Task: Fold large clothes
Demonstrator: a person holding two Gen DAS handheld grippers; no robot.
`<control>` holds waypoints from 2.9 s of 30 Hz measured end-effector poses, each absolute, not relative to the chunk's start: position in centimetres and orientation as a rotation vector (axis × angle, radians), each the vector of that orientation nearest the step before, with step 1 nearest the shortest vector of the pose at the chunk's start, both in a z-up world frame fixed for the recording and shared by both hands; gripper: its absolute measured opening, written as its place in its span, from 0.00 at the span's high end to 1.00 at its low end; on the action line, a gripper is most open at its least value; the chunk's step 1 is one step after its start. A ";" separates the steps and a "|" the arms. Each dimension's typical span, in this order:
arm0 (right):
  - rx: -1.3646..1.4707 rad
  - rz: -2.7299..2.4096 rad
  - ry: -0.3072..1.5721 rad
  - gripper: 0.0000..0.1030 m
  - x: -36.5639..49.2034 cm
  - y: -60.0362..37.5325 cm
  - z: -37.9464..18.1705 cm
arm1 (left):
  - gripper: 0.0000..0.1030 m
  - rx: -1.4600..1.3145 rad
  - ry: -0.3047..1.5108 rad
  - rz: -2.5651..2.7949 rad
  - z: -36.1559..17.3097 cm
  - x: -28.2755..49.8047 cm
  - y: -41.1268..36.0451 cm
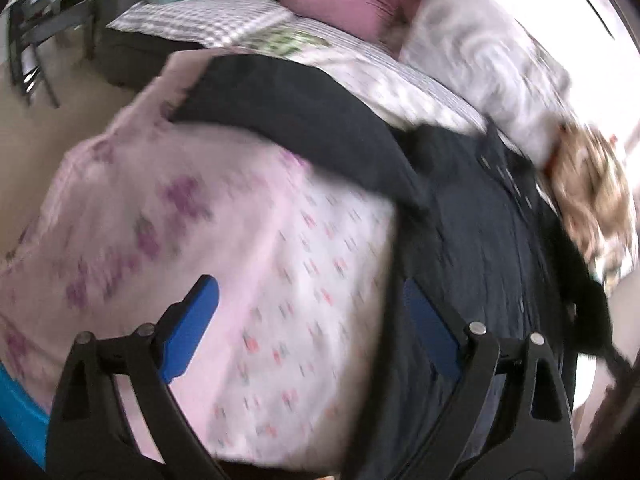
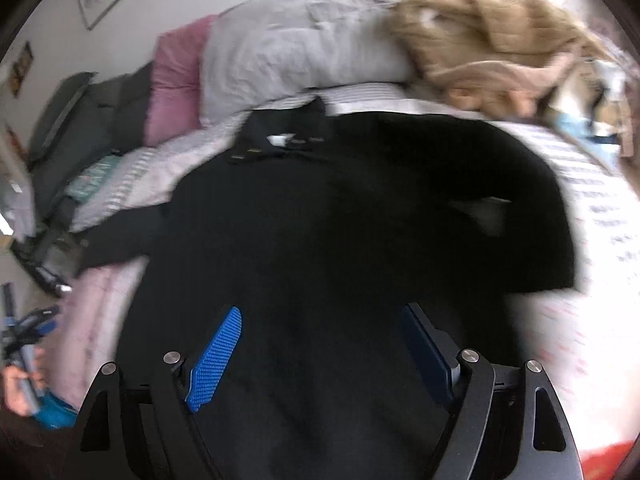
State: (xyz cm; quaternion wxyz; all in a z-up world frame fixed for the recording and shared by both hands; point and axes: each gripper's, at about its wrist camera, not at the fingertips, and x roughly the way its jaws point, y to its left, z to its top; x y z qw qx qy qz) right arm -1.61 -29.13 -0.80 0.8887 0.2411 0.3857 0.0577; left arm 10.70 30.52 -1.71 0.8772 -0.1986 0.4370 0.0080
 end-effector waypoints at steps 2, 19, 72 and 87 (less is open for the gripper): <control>0.535 0.164 0.784 0.19 -0.2 -26.1 -0.7 | 0.09 -0.470 0.898 0.073 -2.5 13.7 33.4; 0.267 0.185 0.995 0.19 9.3 -15.6 -5.0 | 0.90 -0.712 0.653 0.192 -5.9 24.0 43.2; 0.486 -0.426 0.694 0.20 -6.5 -40.4 -5.6 | 0.01 -0.286 0.856 -0.338 -3.9 10.5 5.9; 0.077 -0.693 0.753 0.93 0.9 -52.4 1.6 | 0.01 -0.149 0.881 -0.330 -5.2 13.2 3.9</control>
